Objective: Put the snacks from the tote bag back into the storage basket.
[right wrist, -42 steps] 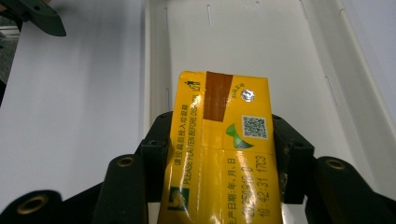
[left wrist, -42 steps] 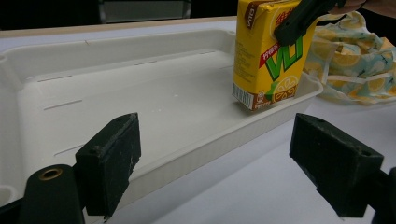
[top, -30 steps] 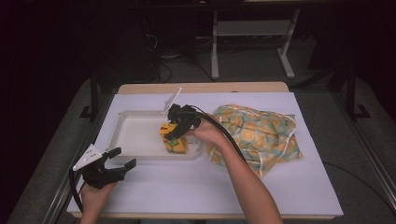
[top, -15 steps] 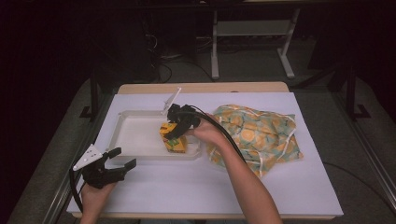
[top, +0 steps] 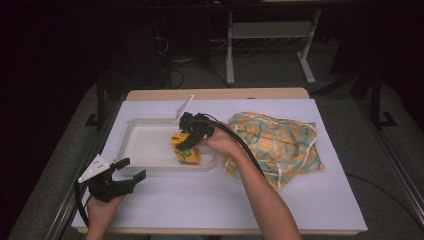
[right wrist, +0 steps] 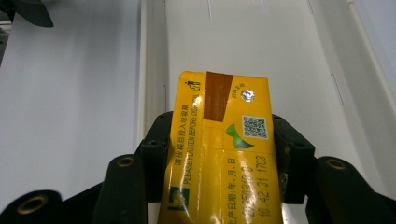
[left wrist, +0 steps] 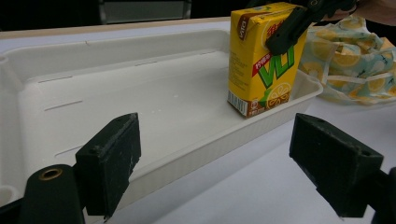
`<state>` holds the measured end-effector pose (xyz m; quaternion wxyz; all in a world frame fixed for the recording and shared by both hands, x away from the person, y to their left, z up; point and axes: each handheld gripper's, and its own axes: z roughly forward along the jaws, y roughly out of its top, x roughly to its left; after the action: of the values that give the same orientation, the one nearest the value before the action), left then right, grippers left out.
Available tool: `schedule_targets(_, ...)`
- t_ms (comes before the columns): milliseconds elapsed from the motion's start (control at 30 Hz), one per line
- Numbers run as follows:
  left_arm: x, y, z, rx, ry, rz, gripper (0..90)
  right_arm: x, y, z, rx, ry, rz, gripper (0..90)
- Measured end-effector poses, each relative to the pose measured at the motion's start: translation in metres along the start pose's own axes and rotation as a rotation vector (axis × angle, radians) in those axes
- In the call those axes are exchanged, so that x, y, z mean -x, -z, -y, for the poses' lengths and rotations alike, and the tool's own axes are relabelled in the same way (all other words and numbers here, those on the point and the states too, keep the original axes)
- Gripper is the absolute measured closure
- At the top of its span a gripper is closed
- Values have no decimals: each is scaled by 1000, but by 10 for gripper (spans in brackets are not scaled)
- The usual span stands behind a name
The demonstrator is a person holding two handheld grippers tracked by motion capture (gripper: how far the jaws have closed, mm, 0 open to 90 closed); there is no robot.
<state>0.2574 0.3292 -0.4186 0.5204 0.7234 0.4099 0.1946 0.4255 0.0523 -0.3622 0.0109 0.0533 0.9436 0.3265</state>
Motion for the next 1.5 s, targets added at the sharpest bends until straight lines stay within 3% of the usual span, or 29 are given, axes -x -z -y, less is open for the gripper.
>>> schedule_targets(833, 0, 0, 0, -6, -8, 2, 161, 2, 3, 7, -18, -3, -21, 487)
schedule_targets(1500, 0, 0, 0, -6, -5, 2, 161, 0, 4, 11, -19, 28, -26, 484)
